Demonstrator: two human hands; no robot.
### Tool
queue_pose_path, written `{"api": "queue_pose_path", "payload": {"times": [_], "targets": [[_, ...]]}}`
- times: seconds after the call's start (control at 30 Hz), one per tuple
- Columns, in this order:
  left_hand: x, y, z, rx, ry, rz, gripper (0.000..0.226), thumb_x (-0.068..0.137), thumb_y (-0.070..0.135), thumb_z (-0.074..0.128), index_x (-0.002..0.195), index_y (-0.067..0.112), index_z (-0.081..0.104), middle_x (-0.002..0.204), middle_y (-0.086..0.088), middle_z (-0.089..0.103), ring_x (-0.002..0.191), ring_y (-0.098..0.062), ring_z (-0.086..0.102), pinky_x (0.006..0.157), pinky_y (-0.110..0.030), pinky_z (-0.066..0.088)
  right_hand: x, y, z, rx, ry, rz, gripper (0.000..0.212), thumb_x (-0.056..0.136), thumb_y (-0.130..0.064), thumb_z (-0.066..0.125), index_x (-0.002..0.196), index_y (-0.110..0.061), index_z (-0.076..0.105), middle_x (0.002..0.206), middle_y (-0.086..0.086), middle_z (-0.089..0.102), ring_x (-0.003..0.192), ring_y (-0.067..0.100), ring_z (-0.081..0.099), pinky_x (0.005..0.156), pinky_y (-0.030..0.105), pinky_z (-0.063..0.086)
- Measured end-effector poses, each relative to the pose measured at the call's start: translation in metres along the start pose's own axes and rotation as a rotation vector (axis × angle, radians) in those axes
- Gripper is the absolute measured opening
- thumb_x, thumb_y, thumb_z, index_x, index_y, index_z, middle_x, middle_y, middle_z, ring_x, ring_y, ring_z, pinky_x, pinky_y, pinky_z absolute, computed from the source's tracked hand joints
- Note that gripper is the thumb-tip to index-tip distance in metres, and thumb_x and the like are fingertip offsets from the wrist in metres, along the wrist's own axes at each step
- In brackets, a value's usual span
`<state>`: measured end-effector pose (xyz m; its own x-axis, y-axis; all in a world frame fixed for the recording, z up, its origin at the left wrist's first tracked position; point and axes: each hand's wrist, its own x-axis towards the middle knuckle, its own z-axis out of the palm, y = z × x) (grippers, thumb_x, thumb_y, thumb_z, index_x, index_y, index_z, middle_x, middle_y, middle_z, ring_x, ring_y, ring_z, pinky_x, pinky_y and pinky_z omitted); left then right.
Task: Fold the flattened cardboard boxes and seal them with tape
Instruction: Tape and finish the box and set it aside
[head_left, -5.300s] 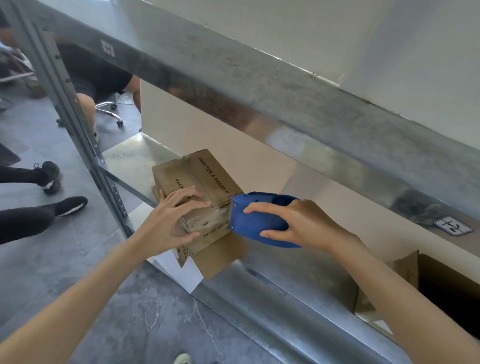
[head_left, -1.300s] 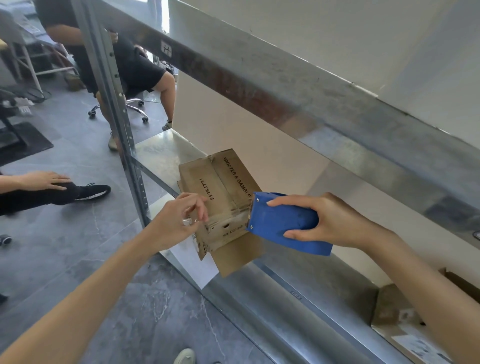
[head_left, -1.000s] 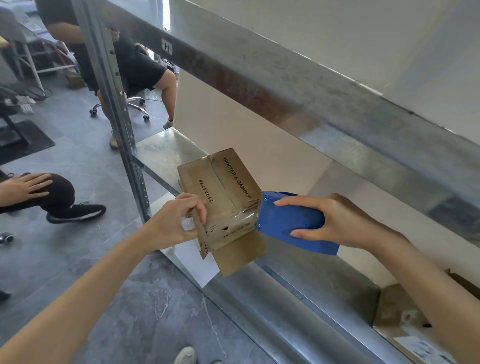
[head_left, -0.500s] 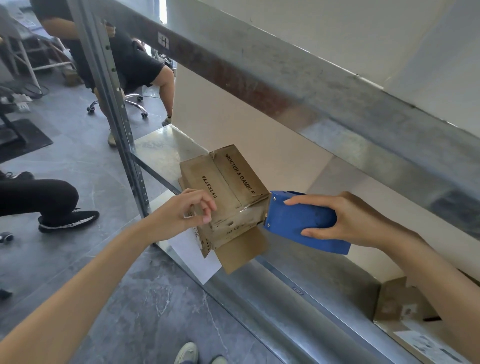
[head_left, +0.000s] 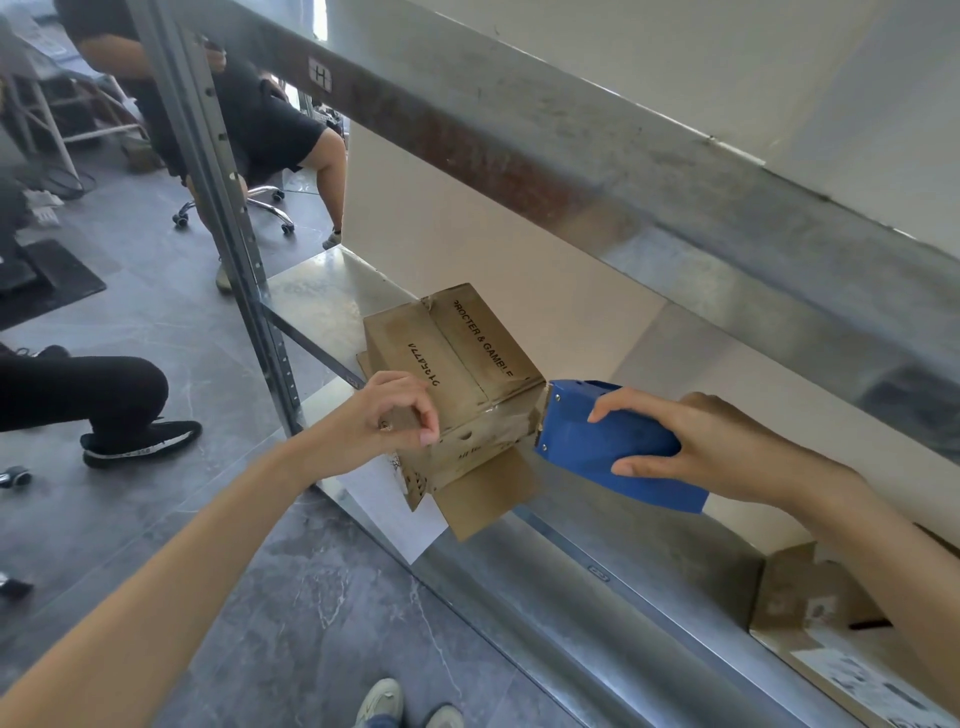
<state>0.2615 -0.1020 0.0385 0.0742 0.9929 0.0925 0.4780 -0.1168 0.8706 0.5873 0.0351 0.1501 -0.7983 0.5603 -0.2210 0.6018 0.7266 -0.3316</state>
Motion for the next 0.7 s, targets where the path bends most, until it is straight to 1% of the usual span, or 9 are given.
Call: {"api": "queue_pose_path", "payload": {"times": [0.07, 0.13, 0.2, 0.23, 0.33, 0.43, 0.5, 0.6, 0.7], "targets": [[-0.001, 0.0, 0.002, 0.011, -0.033, 0.005, 0.004, 0.091, 0.027, 0.068, 0.089, 0.023, 0.067, 0.103, 0.013, 0.065, 0.127, -0.004, 0.038, 0.108, -0.022, 0.028, -0.001, 0.003, -0.002, -0.013, 0.006, -0.002, 0.037, 0.084, -0.051, 0.067, 0.112, -0.063, 0.046, 0.052, -0.002, 0.032, 0.046, 0.013, 0.029, 0.051, 0.019, 0.035], [-0.002, -0.001, 0.002, -0.011, -0.022, -0.018, 0.003, 0.092, 0.028, 0.068, 0.095, 0.027, 0.069, 0.102, 0.011, 0.063, 0.123, -0.004, 0.039, 0.107, -0.025, 0.032, -0.002, 0.007, -0.004, -0.031, 0.012, -0.002, 0.038, 0.082, -0.053, 0.066, 0.114, -0.063, 0.047, 0.052, -0.002, 0.033, 0.045, 0.012, 0.029, 0.051, 0.019, 0.036], [-0.004, -0.003, 0.001, -0.018, -0.004, -0.019, 0.014, 0.091, 0.027, 0.069, 0.104, 0.03, 0.071, 0.095, 0.004, 0.062, 0.116, -0.005, 0.042, 0.105, -0.023, 0.033, -0.004, 0.01, -0.005, -0.041, 0.024, 0.006, 0.039, 0.081, -0.055, 0.066, 0.115, -0.063, 0.048, 0.053, -0.001, 0.034, 0.045, 0.012, 0.029, 0.051, 0.02, 0.036], [-0.004, -0.003, 0.001, -0.01, -0.003, -0.012, 0.019, 0.09, 0.027, 0.07, 0.109, 0.03, 0.071, 0.091, 0.004, 0.062, 0.114, -0.004, 0.043, 0.105, -0.023, 0.032, -0.005, 0.012, -0.006, -0.034, 0.031, 0.011, 0.04, 0.08, -0.056, 0.066, 0.116, -0.063, 0.048, 0.053, -0.001, 0.034, 0.045, 0.011, 0.028, 0.05, 0.021, 0.035], [-0.007, -0.004, 0.001, 0.003, -0.002, 0.002, 0.028, 0.086, 0.03, 0.07, 0.114, 0.03, 0.071, 0.083, 0.015, 0.063, 0.113, -0.004, 0.044, 0.105, -0.025, 0.03, -0.005, 0.014, -0.006, -0.013, 0.031, 0.011, 0.042, 0.079, -0.058, 0.066, 0.118, -0.062, 0.05, 0.052, -0.001, 0.033, 0.044, 0.011, 0.028, 0.047, 0.02, 0.033], [-0.009, -0.005, 0.002, 0.012, 0.008, 0.024, 0.032, 0.085, 0.027, 0.072, 0.116, 0.029, 0.071, 0.082, 0.02, 0.064, 0.115, -0.003, 0.044, 0.107, -0.018, 0.027, -0.004, 0.014, -0.004, -0.01, 0.033, 0.017, 0.042, 0.08, -0.055, 0.067, 0.118, -0.062, 0.05, 0.051, -0.002, 0.032, 0.043, 0.011, 0.028, 0.047, 0.019, 0.033], [-0.01, -0.006, 0.002, 0.006, 0.019, 0.012, 0.033, 0.085, 0.025, 0.074, 0.117, 0.031, 0.071, 0.079, 0.018, 0.064, 0.119, -0.004, 0.042, 0.106, -0.014, 0.026, -0.003, 0.015, -0.003, -0.006, 0.033, 0.024, 0.043, 0.081, -0.053, 0.068, 0.118, -0.062, 0.05, 0.05, -0.005, 0.034, 0.043, 0.01, 0.03, 0.048, 0.018, 0.035], [-0.01, -0.007, 0.003, -0.008, 0.022, -0.011, 0.034, 0.084, 0.025, 0.074, 0.117, 0.033, 0.072, 0.078, 0.008, 0.064, 0.123, -0.005, 0.039, 0.105, -0.013, 0.027, -0.002, 0.014, -0.002, -0.008, 0.025, 0.027, 0.043, 0.081, -0.051, 0.069, 0.119, -0.061, 0.05, 0.049, -0.01, 0.038, 0.043, 0.011, 0.032, 0.051, 0.016, 0.037], [-0.01, -0.007, 0.002, -0.031, -0.002, -0.016, 0.034, 0.084, 0.025, 0.074, 0.118, 0.032, 0.071, 0.079, 0.001, 0.065, 0.125, -0.006, 0.038, 0.106, -0.016, 0.027, -0.002, 0.015, -0.002, -0.008, 0.025, 0.034, 0.045, 0.081, -0.051, 0.069, 0.12, -0.061, 0.05, 0.049, -0.007, 0.035, 0.043, 0.011, 0.031, 0.048, 0.019, 0.035]]}}
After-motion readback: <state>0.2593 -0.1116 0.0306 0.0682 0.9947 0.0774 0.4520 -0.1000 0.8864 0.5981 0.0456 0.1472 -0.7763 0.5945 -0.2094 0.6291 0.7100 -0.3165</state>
